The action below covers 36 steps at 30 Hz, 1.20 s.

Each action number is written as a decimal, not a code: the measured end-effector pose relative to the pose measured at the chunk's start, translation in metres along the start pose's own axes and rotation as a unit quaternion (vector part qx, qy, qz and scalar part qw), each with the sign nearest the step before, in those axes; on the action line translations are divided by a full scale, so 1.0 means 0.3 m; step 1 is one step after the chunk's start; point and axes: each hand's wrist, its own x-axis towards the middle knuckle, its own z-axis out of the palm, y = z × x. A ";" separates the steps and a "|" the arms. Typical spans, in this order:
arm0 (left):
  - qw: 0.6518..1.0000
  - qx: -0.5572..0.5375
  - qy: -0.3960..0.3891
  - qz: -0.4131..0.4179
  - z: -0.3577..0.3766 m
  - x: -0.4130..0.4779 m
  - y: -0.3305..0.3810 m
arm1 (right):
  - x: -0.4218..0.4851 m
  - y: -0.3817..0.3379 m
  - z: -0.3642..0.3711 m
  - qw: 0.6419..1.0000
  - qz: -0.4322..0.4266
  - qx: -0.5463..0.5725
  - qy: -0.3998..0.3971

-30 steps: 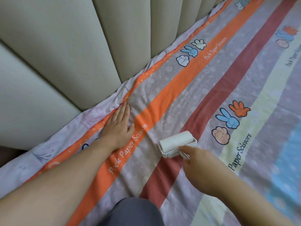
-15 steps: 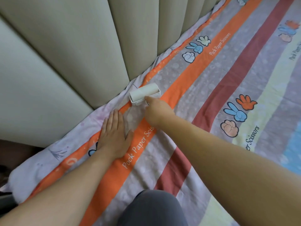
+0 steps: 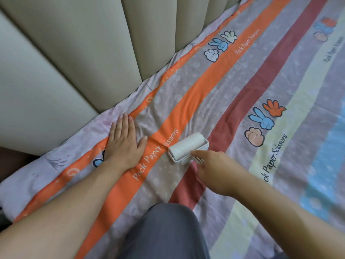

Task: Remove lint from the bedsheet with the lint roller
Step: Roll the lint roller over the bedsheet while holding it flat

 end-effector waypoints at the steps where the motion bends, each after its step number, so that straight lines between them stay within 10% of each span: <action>1: 1.000 0.001 -0.004 0.001 -0.004 0.002 0.000 | -0.030 0.013 -0.001 1.000 -0.002 -0.007 -0.013; 8: 1.000 -0.004 0.003 -0.001 -0.029 -0.004 0.005 | -0.200 0.070 -0.132 0.993 0.045 0.055 -0.100; 14: 0.997 -0.050 0.034 0.046 -0.082 0.003 0.035 | 0.048 -0.066 -0.197 0.993 0.003 0.084 0.082; 21: 0.975 -0.176 0.022 0.136 -0.090 0.041 0.054 | 0.389 -0.149 -0.078 0.994 -0.004 0.045 0.099; 36: 0.962 -0.104 -0.073 0.241 -0.115 0.093 0.399 | -0.212 0.161 -0.070 0.994 0.080 0.061 -0.045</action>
